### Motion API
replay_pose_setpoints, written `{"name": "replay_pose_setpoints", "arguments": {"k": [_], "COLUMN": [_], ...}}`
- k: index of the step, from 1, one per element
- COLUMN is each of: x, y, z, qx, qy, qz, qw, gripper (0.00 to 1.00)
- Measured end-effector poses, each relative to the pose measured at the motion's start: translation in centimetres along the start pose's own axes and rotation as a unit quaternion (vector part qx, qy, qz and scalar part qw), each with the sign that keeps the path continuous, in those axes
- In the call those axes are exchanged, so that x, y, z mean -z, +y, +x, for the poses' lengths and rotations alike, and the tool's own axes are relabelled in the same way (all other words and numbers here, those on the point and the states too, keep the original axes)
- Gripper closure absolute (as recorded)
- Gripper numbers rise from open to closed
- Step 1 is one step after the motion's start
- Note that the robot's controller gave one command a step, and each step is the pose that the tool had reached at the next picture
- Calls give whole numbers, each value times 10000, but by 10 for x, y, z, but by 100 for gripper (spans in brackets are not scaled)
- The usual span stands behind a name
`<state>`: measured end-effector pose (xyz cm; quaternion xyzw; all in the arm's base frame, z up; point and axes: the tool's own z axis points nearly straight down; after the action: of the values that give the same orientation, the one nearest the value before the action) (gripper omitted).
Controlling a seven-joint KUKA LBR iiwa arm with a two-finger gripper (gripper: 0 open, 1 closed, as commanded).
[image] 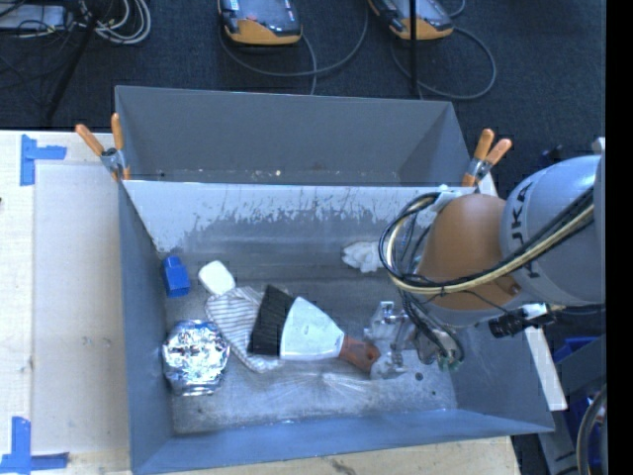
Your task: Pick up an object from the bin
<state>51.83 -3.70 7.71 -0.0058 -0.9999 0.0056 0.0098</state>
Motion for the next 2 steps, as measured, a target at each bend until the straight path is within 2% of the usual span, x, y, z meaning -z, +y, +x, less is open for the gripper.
{"name": "replay_pose_setpoints", "arguments": {"k": [1, 2], "x": [33, 109], "y": [5, 6], "z": [5, 5], "qx": [-116, 9], "qy": [-40, -73], "qz": [-55, -57], "qw": [9999, 10000], "gripper": [100, 0]}}
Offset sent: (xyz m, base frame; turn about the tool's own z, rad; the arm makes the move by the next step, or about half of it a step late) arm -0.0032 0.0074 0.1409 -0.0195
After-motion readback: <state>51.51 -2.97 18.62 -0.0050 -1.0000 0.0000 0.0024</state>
